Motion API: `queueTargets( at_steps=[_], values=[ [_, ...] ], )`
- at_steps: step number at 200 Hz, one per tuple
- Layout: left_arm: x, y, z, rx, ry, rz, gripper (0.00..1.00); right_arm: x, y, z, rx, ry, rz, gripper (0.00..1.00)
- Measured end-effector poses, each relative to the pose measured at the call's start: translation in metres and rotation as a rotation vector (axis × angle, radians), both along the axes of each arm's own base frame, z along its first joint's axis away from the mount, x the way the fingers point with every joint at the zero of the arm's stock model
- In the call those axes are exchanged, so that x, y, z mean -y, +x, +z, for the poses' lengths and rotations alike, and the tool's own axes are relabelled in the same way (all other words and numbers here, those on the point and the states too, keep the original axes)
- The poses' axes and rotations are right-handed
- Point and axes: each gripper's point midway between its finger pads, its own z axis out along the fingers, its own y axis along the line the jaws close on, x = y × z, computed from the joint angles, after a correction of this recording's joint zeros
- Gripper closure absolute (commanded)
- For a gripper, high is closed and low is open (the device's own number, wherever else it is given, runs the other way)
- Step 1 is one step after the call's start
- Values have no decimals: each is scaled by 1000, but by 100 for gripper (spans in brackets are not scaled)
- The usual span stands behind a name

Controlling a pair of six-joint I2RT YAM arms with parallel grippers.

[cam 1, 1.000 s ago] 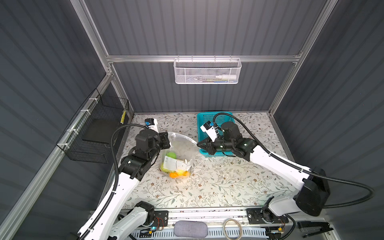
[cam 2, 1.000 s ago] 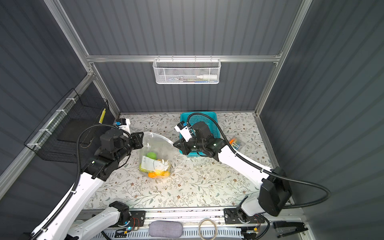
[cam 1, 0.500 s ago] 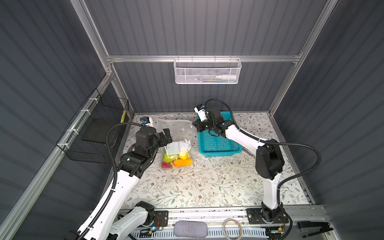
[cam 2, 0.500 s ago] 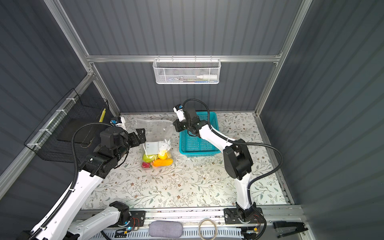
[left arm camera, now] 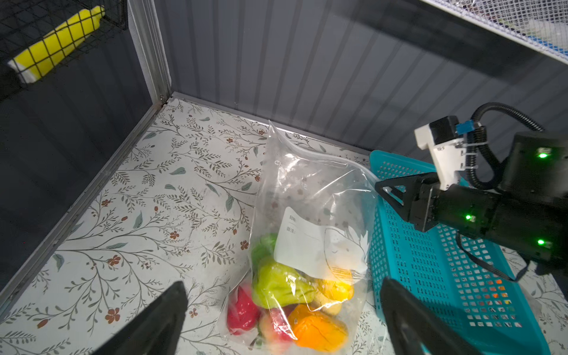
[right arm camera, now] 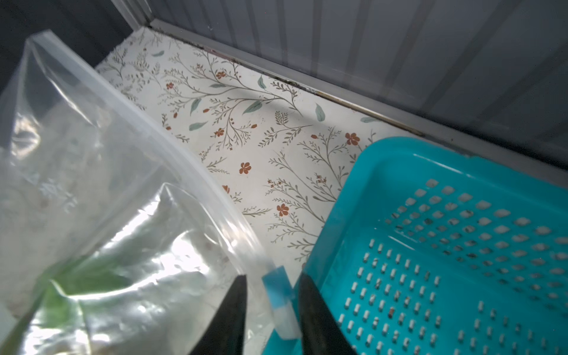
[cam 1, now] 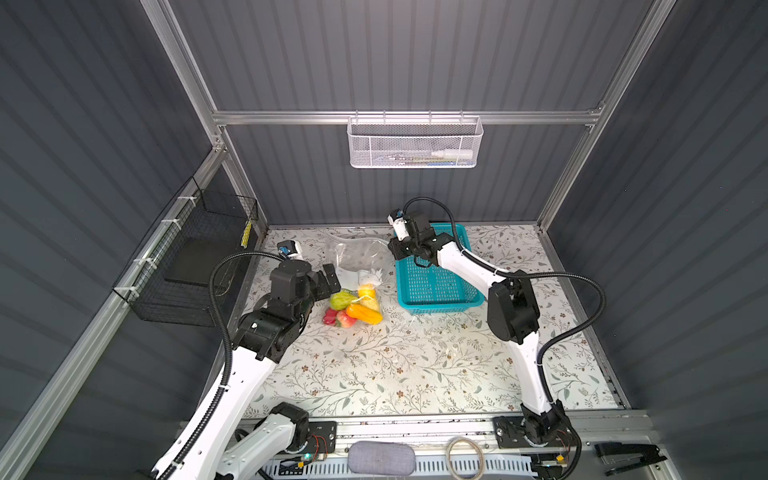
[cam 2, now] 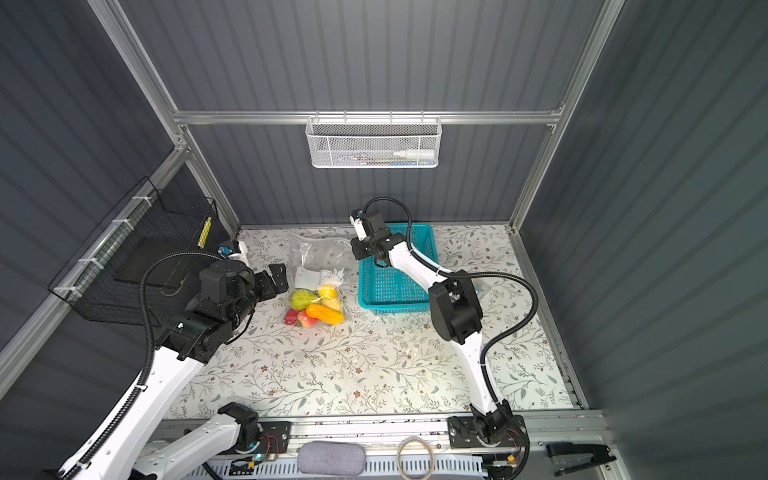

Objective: Place the food in the zip-top bag and seal the zipper

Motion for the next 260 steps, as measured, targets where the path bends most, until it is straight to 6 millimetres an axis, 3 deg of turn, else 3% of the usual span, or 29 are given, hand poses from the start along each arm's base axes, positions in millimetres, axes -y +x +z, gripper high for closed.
queueTargets(
  at_steps=[29, 48, 71, 92, 112, 138, 169, 202, 260],
  values=[
    [-4, 6, -18, -27, 41, 24, 0, 20, -17, 44, 53, 41, -19, 29],
    [-7, 13, -29, -40, 69, 48, 0, 50, -30, 81, 102, 87, -52, 22],
    [-15, 21, -47, -68, 105, 84, 0, 113, -44, 112, 162, 117, -155, 16],
    [-31, 30, -59, -89, 126, 140, 0, 177, -57, 115, 186, 109, -273, 14],
    [-53, 36, -67, -88, 123, 210, 0, 240, -76, 95, 169, 79, -407, 13],
    [-88, 39, -82, -99, 115, 315, 0, 317, -105, 54, 117, 34, -593, 12],
    [-125, 42, -109, -137, 100, 430, 0, 381, -142, 6, 56, 9, -781, 12],
    [-143, 39, -143, -173, 129, 494, 0, 399, -166, -33, 27, -10, -842, 11],
    [-140, 48, -195, -153, 207, 416, 0, 400, -156, -73, 9, -19, -844, 11]
  ],
)
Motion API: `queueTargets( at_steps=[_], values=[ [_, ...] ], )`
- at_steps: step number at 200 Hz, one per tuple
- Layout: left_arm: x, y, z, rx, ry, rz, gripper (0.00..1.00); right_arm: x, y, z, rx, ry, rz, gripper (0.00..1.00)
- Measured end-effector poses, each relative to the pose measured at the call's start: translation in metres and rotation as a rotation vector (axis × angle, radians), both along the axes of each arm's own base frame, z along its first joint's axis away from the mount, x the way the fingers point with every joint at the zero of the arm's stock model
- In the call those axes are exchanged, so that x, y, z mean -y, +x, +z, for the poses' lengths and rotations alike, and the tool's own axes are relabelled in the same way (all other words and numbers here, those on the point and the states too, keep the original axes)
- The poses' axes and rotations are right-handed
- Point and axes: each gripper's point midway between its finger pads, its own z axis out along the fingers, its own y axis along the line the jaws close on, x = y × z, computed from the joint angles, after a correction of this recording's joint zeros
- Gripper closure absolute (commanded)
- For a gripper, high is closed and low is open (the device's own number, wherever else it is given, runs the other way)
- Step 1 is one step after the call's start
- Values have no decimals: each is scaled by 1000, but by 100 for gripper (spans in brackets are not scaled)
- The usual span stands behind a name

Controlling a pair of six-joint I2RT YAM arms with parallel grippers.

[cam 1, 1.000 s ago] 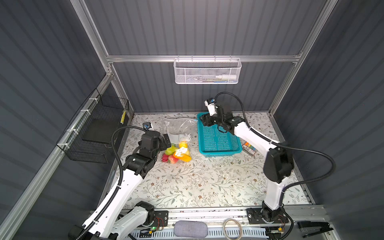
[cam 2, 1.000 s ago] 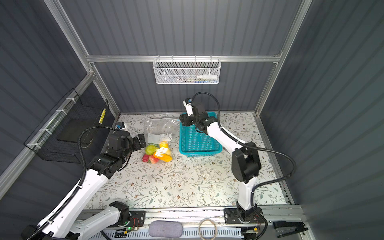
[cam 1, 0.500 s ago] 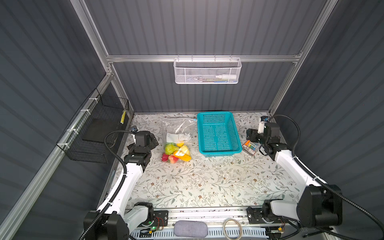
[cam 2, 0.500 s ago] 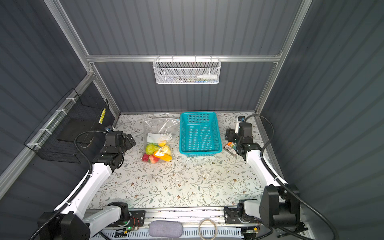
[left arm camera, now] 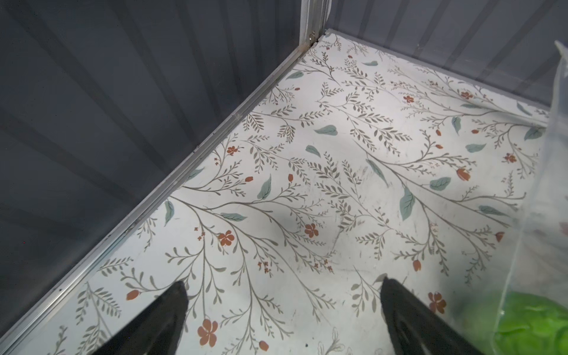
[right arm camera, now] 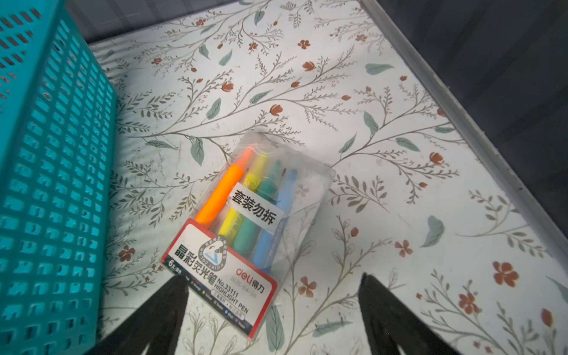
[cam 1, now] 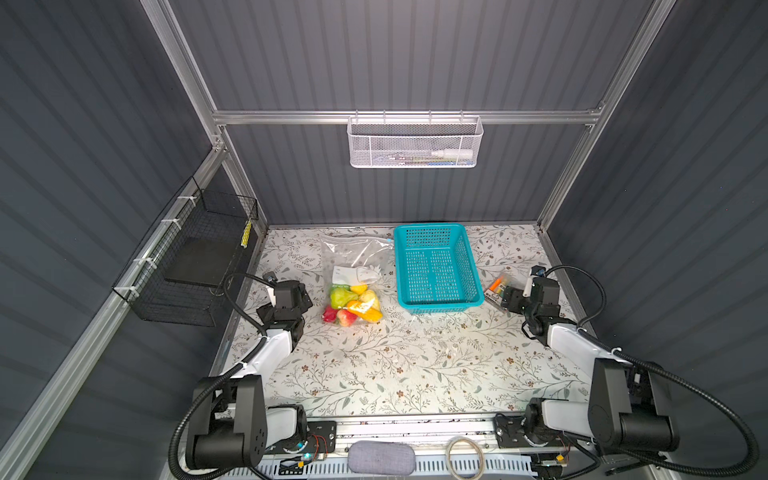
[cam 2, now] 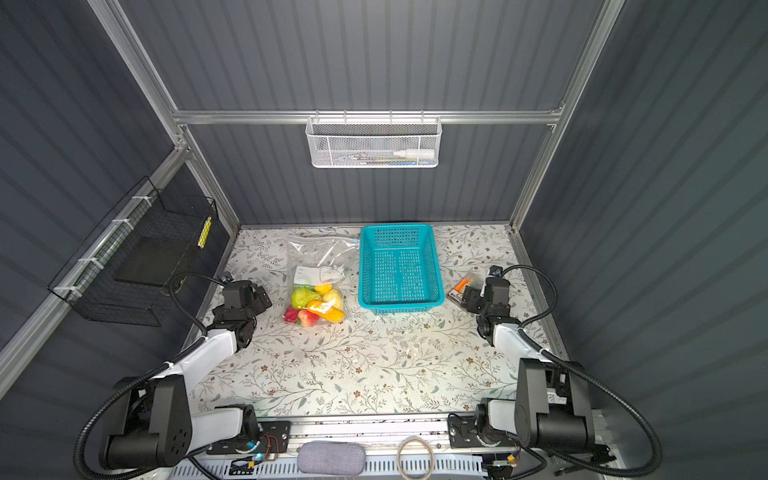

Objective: Place the food in the zip-top bag and seal the zipper

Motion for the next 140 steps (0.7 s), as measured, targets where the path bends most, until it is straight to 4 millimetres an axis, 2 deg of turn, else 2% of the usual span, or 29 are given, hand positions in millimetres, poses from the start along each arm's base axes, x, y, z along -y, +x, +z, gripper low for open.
queueTargets(
  at_steps=[28, 54, 85, 103, 140],
  values=[
    [7, 7, -21, 7, 25, -69, 0, 2, 7, 8, 108, -24, 3, 10],
    [9, 16, -29, 32, 53, -103, 0, 3, 6, 13, 225, -55, 6, 9],
    [13, 30, -36, 58, 69, -132, 0, 2, 1, -10, 233, -66, 13, 1],
    [21, 38, -42, 59, 85, -161, 0, 3, 5, 1, 285, -79, 14, 1],
    [52, 49, -45, 94, 151, -258, 0, 5, 10, 17, 349, -94, 4, 1]
  ],
)
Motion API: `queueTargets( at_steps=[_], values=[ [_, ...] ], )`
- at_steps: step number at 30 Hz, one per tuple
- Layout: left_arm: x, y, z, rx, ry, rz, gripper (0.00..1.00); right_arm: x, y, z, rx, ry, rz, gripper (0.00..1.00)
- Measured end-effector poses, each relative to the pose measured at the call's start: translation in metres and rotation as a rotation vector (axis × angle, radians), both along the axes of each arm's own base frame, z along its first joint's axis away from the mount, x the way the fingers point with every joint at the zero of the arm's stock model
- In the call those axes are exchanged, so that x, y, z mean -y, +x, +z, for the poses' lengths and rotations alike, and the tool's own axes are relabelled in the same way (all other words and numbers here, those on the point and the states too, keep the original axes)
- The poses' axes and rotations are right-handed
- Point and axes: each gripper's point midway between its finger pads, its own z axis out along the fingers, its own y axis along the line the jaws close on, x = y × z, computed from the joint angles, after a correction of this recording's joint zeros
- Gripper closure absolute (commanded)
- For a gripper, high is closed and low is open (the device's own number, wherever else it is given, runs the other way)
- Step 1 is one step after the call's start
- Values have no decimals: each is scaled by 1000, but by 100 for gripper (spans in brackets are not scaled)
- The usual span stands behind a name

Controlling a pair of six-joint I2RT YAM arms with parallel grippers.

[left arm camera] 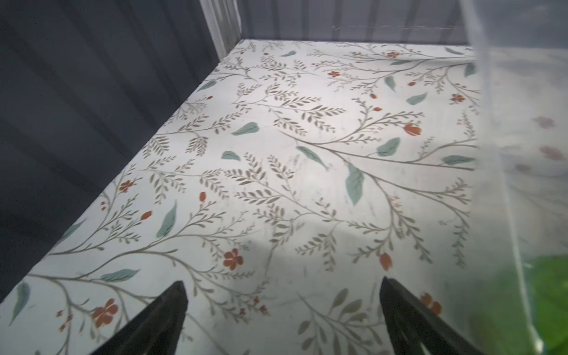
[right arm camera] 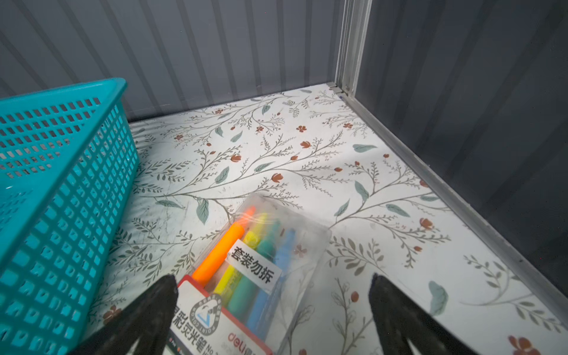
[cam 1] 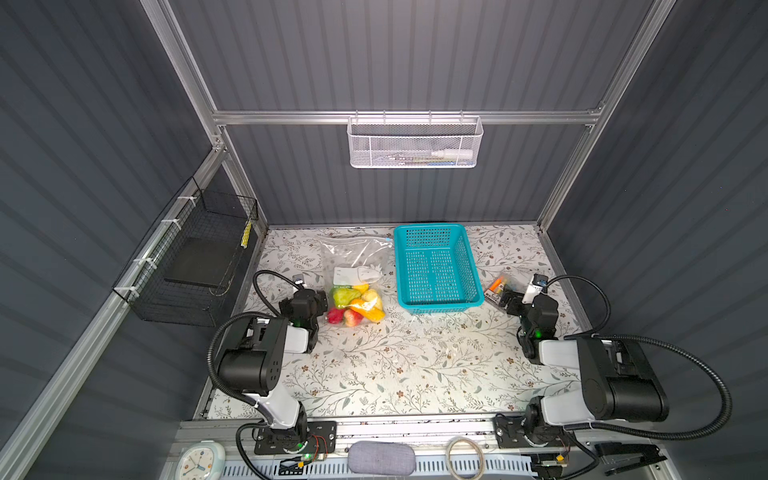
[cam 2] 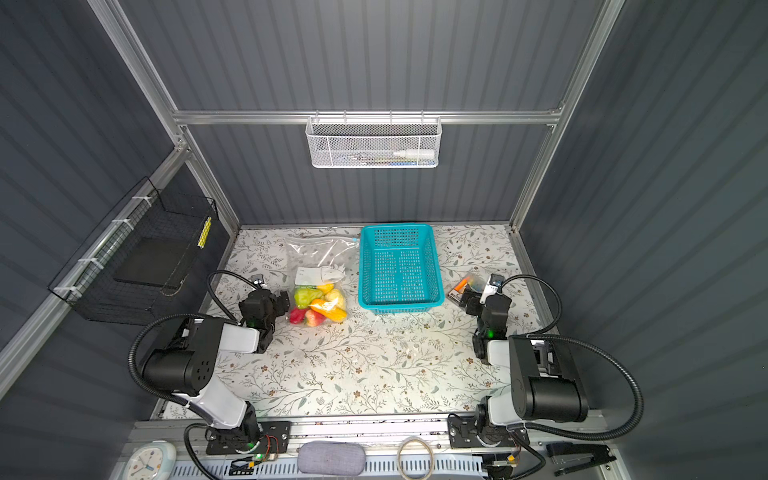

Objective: Place the food in the zip-top bag and seal the zipper

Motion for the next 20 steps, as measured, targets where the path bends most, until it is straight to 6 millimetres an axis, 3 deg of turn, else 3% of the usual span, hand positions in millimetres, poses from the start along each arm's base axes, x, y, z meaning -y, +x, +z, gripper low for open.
queueTargets(
  at_steps=[5, 20],
  values=[
    [10, -1, -2, 24, 49, -24, 0, -1, 1, 4, 15, -2, 1, 1],
    [8, 1, 5, 53, 70, -11, 0, -3, 2, 4, 14, -10, 7, 1]
  ],
)
